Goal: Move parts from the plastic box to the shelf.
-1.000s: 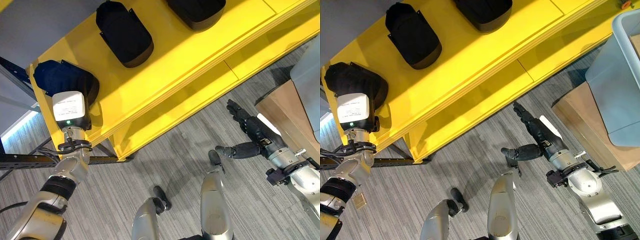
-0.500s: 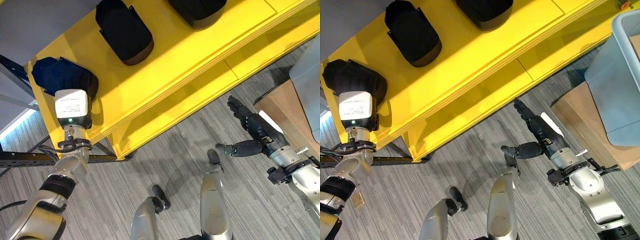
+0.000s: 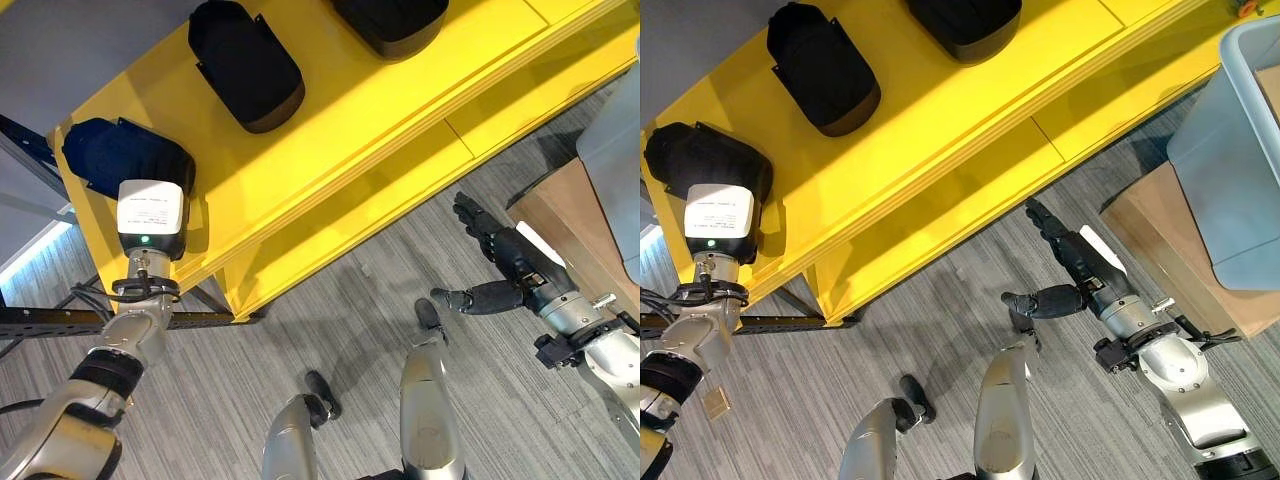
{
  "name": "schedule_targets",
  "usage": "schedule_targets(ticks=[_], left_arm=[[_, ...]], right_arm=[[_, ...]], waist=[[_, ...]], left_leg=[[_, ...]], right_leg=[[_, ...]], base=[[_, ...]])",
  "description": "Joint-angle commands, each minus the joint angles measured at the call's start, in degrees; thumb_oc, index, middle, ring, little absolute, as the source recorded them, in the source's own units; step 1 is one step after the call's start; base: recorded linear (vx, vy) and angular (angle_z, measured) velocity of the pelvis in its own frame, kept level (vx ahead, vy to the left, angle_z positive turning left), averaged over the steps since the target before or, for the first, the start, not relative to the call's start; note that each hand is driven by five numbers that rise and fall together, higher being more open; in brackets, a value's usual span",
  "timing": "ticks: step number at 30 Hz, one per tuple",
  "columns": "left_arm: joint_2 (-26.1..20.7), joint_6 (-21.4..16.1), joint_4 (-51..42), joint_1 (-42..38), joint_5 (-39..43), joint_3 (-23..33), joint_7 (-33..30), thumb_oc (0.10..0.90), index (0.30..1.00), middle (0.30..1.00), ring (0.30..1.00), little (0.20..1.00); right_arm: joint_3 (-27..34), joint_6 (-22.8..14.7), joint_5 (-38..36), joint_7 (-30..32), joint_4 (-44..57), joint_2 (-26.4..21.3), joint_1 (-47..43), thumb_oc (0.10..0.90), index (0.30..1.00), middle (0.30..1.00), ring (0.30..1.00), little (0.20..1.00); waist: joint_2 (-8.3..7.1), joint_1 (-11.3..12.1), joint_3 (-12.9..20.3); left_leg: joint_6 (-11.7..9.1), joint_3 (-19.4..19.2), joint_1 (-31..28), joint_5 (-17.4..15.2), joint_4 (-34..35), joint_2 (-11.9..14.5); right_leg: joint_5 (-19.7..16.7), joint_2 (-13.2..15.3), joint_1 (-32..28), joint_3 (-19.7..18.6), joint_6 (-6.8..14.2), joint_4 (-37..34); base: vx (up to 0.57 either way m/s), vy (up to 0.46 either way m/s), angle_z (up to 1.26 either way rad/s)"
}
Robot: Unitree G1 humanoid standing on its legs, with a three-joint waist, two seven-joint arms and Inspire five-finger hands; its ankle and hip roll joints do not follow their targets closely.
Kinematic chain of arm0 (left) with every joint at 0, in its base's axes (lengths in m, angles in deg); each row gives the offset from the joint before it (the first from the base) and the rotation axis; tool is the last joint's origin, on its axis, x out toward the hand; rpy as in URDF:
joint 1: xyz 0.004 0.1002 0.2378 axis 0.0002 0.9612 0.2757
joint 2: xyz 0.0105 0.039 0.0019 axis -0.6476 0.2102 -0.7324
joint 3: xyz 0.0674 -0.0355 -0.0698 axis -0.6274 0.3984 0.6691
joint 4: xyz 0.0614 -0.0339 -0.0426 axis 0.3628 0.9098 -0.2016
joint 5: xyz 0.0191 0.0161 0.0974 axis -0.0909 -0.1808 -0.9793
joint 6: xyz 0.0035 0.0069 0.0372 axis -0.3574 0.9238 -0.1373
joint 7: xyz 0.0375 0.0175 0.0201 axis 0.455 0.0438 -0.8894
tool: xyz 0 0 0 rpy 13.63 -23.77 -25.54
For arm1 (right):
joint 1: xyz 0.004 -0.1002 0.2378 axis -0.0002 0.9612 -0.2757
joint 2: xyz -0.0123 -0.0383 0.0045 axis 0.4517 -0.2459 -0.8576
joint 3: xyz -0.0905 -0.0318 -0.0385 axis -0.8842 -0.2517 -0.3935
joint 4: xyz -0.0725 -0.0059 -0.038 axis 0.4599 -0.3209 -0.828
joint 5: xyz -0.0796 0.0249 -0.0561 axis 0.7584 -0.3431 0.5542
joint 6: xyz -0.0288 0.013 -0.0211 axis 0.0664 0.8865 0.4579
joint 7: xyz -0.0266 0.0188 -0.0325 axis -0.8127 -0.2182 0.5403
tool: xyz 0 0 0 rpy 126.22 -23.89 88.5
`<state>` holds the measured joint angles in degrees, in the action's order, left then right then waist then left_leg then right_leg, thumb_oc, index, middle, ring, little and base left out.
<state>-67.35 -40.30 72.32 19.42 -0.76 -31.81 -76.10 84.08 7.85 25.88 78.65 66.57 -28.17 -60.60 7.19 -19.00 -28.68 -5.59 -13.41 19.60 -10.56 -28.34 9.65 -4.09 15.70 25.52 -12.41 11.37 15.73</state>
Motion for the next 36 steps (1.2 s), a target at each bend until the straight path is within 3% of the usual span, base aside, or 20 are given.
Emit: schedule_targets(ticks=[1,7,13,16,23,25,29,36], left_arm=[[-5.43,0.54,-0.88,1.07,-0.29,2.13,-0.38,0.9,1.0,1.0,1.0,1.0],[-5.53,0.97,-0.79,3.78,-0.06,3.7,0.56,0.9,1.0,1.0,1.0,1.0],[-5.99,0.77,0.17,4.97,-0.85,4.27,1.9,0.9,1.0,1.0,1.0,1.0],[-5.98,1.24,0.88,6.23,-0.97,4.59,3.97,0.9,1.0,1.0,1.0,1.0],[-5.58,4.74,3.93,7.28,-3.54,4.19,8.48,0.9,1.0,1.0,1.0,1.0],[-5.4,5.12,5.37,7.44,-4.7,4.01,9.09,0.9,1.0,1.0,1.0,1.0],[-5.6,5.49,6.42,7.75,-5.08,3.76,10.17,0.9,1.0,1.0,1.0,1.0],[-7.01,5.65,5.28,9.45,-6.18,5.07,11.24,0.9,1.0,1.0,1.0,1.0]], right_arm=[[4.35,-6.47,-1.54,-0.24,4.95,-0.53,-4.25,0.9,1.0,1.0,1.0,1.0],[5.35,-5.97,-1.72,-0.34,5.36,-0.72,-3.74,0.9,1.0,1.0,1.0,1.0],[5.82,-5.35,-1.86,-0.46,5.75,-0.9,-3.36,0.9,1.0,1.0,1.0,1.0],[6.31,-5.25,-1.83,-0.7,5.94,-1.07,-3.01,0.9,1.0,1.0,1.0,1.0],[6.85,-3.68,-2.41,-0.88,6.32,-1.92,-3.76,0.9,1.0,1.0,1.0,1.0],[6.73,-3.32,-2.32,-0.87,6.52,-1.94,-4.16,0.9,1.0,1.0,1.0,1.0],[6.89,-2.87,-2.53,-0.99,6.47,-2.28,-4.58,0.9,1.0,1.0,1.0,1.0],[7.54,-1.77,-2.47,-0.86,7.34,-2.42,-4.46,0.9,1.0,1.0,1.0,1.0]], waist=[[-1.12,-1.13,1.63],[-0.84,-0.92,1.34],[-0.6,-0.83,1.47],[-0.35,-0.94,1.3],[0.28,-1.07,1.46],[0.29,-1.17,1.25],[0.58,-1.16,1.4],[0.93,-0.86,1.3]], left_leg=[[6.12,-3.03,-2.23,-0.49,6.27,-6.59],[6.45,-3.43,-1.91,0.7,6.5,-6.52],[6.05,-2.8,-2.56,-0.51,6.35,-6.69],[6.42,-3.38,-2.21,0.62,6.48,-6.59],[5.99,-2.84,-3.28,-0.49,6.7,-6.97],[6.36,-3.54,-2.98,0.71,7.01,-6.8],[5.95,-2.97,-3.51,-0.47,6.77,-6.95],[6.4,-3.47,-3.29,0.72,7.22,-6.96]], right_leg=[[14.52,-5.85,-1.05,6.45,-7.68,10.56],[13.43,-5.74,-0.65,6.91,-7.99,10.43],[14.69,-5.47,-1.31,6.94,-7.68,10.69],[13.53,-5.37,-0.92,7.17,-7.96,10.43],[14.8,-5.12,-1.8,7.1,-7.68,10.42],[13.46,-5.08,-1.44,7.32,-7.89,10.01],[14.75,-4.96,-1.96,7.1,-7.63,10.35],[13.51,-4.89,-1.67,7.47,-7.89,10.01]], base=[[-0.06,-0.015,0.04],[0.0,-0.004,-0.01],[0.05,0.008,0.0],[-0.06,0.0,0.0],[0.04,0.023,-0.01],[-0.04,0.006,-0.01],[0.02,0.013,-0.01],[-0.03,0.0,0.0]])
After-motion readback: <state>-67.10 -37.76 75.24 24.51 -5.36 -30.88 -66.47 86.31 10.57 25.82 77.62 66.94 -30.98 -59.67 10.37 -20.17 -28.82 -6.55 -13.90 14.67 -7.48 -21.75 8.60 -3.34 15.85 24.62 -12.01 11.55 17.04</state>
